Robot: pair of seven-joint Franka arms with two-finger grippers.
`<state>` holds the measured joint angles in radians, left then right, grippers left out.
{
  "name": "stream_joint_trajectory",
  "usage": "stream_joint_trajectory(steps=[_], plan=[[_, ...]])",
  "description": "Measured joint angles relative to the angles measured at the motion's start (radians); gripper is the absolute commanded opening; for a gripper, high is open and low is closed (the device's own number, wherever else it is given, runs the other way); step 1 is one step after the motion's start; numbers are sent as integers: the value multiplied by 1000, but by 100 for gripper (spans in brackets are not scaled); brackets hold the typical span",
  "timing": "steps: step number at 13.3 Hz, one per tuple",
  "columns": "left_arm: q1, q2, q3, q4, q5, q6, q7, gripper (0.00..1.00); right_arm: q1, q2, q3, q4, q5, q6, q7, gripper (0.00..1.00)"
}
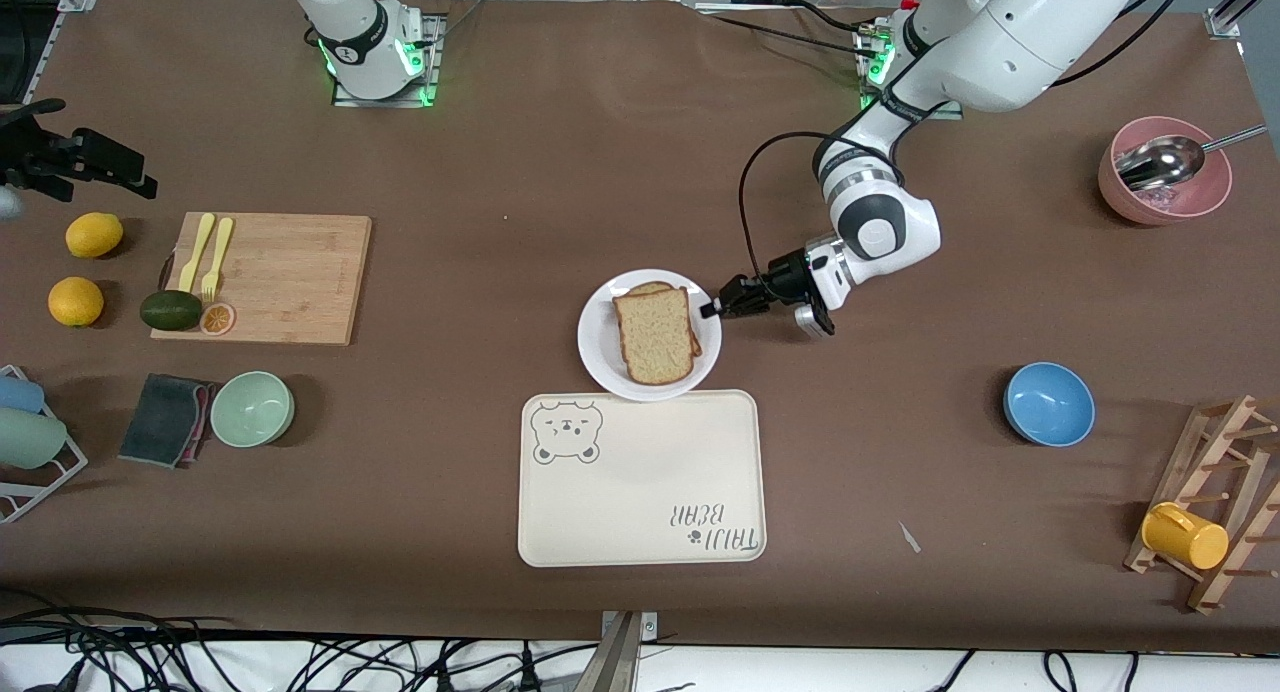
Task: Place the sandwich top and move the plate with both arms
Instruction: 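Slide the white plate with the left gripper onto the bear tray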
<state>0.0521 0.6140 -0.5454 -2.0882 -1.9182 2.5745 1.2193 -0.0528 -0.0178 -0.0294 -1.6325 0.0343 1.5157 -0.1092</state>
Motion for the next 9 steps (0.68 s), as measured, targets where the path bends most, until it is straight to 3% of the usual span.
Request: stream_joint_trajectory(steps=[5,9], plan=[[-9,57,30,142,3,66,-78,0,0,0,0,0,0,-1,0,100],[-37,116,94,282,184,67,-346,0,0,0,0,0,0,-1,0,100]])
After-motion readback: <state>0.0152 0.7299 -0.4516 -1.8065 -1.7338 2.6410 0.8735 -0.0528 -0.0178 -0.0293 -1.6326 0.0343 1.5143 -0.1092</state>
